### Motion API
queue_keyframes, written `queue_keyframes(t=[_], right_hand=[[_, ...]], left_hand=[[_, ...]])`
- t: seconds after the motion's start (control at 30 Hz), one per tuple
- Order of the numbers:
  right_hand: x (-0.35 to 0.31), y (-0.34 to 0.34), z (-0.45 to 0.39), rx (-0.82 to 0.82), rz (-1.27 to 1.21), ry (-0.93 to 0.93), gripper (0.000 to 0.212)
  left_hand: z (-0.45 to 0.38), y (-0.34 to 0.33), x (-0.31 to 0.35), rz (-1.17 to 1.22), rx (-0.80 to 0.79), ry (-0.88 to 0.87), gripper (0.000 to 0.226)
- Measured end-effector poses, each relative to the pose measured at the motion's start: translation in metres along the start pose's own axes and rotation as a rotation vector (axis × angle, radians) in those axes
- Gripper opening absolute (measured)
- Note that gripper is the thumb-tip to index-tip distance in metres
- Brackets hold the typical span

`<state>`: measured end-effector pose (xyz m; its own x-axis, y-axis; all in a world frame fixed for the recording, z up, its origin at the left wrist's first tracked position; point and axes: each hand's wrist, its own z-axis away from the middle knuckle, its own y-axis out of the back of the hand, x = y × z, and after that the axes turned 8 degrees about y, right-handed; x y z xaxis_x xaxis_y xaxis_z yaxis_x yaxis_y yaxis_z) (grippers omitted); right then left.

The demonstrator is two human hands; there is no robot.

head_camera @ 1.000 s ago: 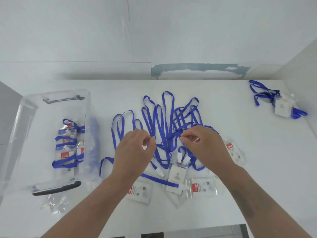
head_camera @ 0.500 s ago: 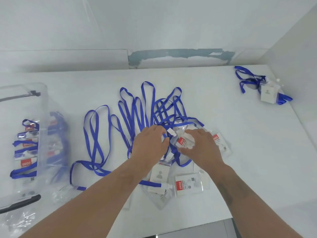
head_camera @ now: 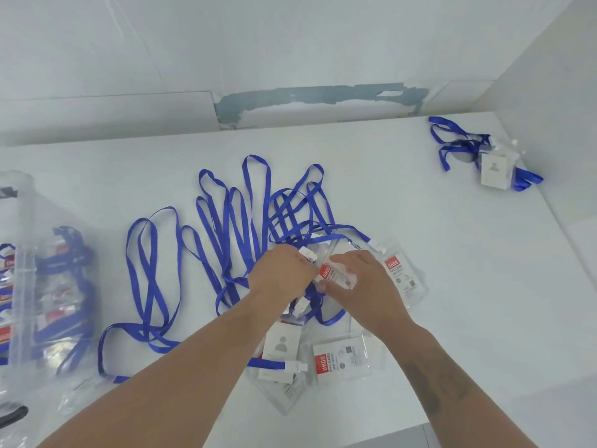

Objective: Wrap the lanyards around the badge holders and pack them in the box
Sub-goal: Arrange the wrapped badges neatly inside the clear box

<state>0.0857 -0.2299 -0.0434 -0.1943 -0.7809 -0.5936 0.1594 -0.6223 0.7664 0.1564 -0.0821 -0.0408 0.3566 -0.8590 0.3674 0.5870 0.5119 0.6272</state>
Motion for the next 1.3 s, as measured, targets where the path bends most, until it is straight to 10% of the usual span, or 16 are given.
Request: queue_keyframes(t=[0.77,0.9,1.1,1.3], right_hand=[[-0.141,0.029,-0.003,-0.022,-1.208,-0.282,0.011],[-0.164,0.026,0.004,-0.182,-0.819,-0.068,0.011],[-0.192,0.014,-0.012,0.181,-0.545,0.130,0.048],[-0.225,-0.008,-0.019,0.011,-0.563,0.195,0.021]], left_hand=[[0.085,0.136,-0.048,1.018,-0.216,-0.022,0.016],[0.096,0.163,-0.064,1.184,-0.070,-0.053,0.013],[0.100,0.208,-0.087,1.126,-0.174,-0.094,0.032],[0.101,0.222,-0.094,1.266,-0.188,-0.227,0.025]])
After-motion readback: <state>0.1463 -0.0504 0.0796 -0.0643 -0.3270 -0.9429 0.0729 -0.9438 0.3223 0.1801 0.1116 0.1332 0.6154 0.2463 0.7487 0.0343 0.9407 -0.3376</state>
